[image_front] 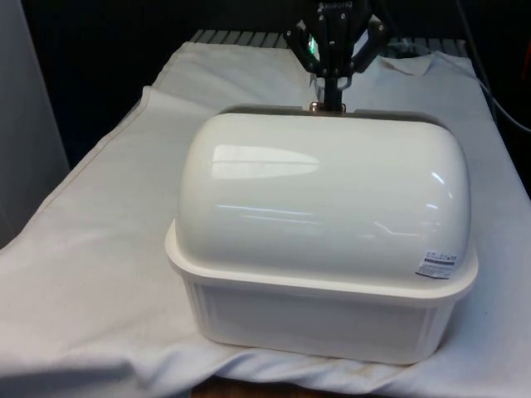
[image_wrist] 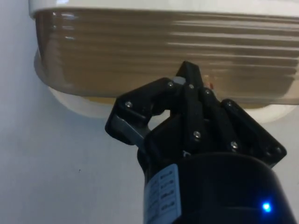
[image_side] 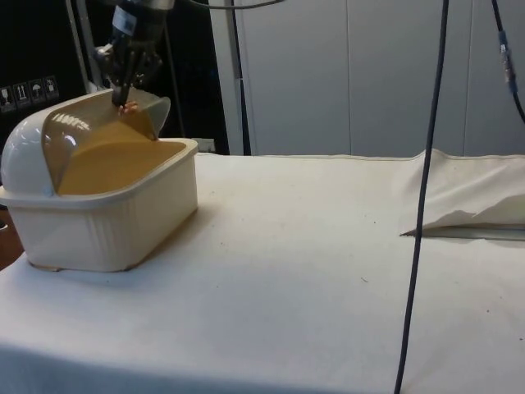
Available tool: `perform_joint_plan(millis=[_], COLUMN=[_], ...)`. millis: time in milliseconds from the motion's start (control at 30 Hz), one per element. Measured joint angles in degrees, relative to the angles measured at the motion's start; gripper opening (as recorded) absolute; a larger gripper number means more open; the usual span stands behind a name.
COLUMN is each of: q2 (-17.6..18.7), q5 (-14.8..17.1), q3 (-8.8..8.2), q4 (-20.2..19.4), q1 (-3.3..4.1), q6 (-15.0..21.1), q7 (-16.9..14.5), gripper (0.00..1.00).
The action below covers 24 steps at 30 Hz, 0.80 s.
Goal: Open the lid, then close it.
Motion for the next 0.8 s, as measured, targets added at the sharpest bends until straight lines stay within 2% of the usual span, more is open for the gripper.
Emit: perform_joint_plan(millis=[367,800], q2=[-1.32,-2.69], q5=[-0.06,-0.06], q3=[0.74,2.52], q4=[-4.13,-9.74], q1=[0.23,0.4], q6=[0.06,0.23], q7=[1.78,3.95], gripper=[0.0,0.0])
